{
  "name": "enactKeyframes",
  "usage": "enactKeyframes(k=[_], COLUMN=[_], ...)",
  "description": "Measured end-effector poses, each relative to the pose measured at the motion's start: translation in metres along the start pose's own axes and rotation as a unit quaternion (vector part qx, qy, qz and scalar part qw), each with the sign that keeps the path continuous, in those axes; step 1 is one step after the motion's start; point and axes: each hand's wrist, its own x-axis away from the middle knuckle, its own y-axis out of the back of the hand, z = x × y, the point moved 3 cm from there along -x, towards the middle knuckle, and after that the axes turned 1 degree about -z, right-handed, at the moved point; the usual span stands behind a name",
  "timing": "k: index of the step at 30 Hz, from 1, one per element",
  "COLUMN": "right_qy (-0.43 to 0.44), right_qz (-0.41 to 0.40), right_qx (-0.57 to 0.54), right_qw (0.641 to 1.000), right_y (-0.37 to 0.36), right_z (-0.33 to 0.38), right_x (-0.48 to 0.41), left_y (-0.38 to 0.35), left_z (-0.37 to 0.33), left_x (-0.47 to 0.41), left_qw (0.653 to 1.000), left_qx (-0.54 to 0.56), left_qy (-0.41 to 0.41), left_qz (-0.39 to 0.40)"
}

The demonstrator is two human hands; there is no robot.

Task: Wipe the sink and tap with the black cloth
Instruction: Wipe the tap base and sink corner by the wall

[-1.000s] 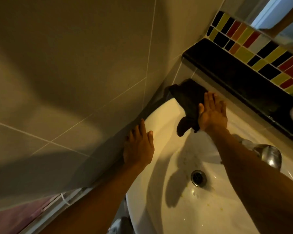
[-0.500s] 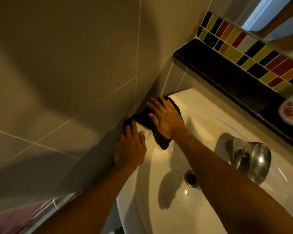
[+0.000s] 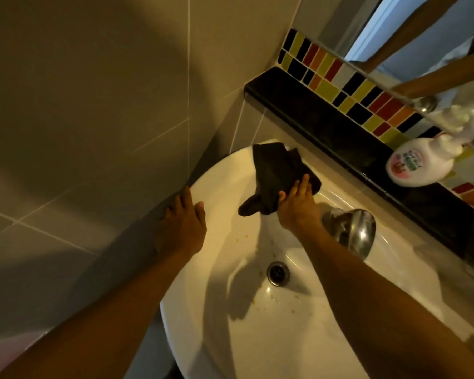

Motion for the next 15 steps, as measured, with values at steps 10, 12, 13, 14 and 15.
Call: enactKeyframes(k=[10, 12, 13, 14, 15], right_qy=[0.001, 0.019, 0.03, 0.03, 0.016], right_qz=[0.019, 0.016, 0.016, 0.017, 0.023], right_qx=[0.294, 0.144, 0.097, 0.077, 0.072], right_qw=[0.956, 0.989, 0.995, 0.996, 0.997], right_y=[-0.005, -0.013, -0.017, -0.02, -0.019], right_z=[-0.006, -0.01, -0.012, -0.015, -0.017], right_x=[0.041, 0.033, 0.03, 0.029, 0.027], left_y=[0.001, 0.0, -0.001, -0.002, -0.004], left_z=[0.001, 0.0, 0.001, 0.001, 0.001], left_x=[0.001, 0.0, -0.001, -0.001, -0.001], left_qw=[1.0, 1.0, 1.0, 1.0, 1.0], left_qx=[-0.019, -0.02, -0.018, -0.017, -0.016], left_qy=[-0.008, -0.005, -0.005, -0.007, -0.008], left_qz=[-0.001, 0.001, 0.002, 0.002, 0.004])
